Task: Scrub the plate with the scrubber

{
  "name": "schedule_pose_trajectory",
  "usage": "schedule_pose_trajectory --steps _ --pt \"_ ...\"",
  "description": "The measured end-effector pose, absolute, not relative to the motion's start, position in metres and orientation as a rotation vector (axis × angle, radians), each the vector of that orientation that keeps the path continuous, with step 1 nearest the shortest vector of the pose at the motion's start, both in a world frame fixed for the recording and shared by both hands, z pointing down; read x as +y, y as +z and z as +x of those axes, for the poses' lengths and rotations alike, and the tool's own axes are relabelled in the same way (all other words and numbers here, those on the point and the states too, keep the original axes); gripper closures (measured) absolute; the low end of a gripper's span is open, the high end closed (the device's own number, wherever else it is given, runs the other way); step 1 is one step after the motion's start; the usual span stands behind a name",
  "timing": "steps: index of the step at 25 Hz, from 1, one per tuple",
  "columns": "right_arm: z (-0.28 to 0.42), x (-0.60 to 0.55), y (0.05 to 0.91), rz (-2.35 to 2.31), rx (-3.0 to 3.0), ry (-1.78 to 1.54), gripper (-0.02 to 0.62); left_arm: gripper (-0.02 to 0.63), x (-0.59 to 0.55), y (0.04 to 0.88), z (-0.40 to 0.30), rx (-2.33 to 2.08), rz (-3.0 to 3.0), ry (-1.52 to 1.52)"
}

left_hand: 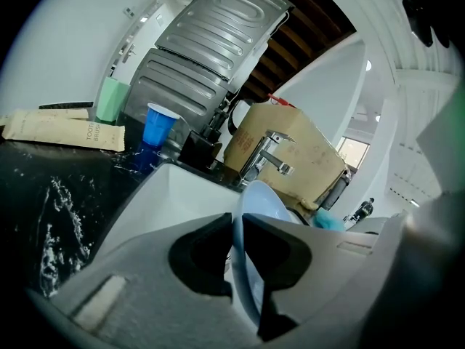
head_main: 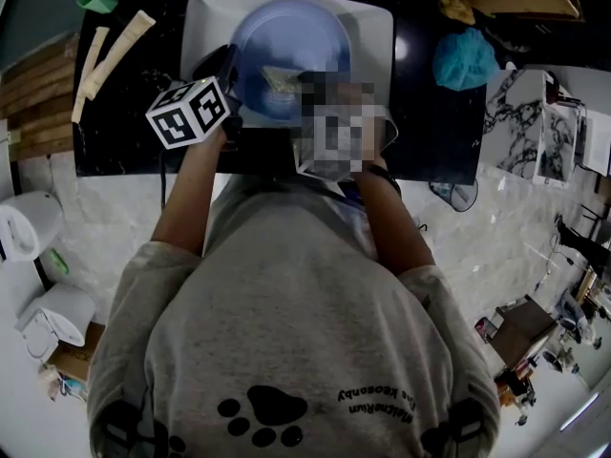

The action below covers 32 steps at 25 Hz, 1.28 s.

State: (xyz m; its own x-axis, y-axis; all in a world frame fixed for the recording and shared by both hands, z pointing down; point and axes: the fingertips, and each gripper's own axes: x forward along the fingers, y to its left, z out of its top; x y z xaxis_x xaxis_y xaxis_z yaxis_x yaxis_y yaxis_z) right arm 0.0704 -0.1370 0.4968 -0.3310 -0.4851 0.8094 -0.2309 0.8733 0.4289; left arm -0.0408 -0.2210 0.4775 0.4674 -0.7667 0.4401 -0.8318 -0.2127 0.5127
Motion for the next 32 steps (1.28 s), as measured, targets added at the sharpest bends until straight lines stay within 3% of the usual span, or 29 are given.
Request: schedule_pose_trajectory --steps 18,32 --pt "0.101 -0.226 0.453 0.753 -1.679 -0.629 0.528 0.559 -0.207 0.450 -0.025 -1.231 2.032 0.035" --pt "0.089 -0.180 0.488 0.624 -1.703 -0.551 0.528 0.551 -0.210 0.448 -0.035 -1.237 1.988 -0.050"
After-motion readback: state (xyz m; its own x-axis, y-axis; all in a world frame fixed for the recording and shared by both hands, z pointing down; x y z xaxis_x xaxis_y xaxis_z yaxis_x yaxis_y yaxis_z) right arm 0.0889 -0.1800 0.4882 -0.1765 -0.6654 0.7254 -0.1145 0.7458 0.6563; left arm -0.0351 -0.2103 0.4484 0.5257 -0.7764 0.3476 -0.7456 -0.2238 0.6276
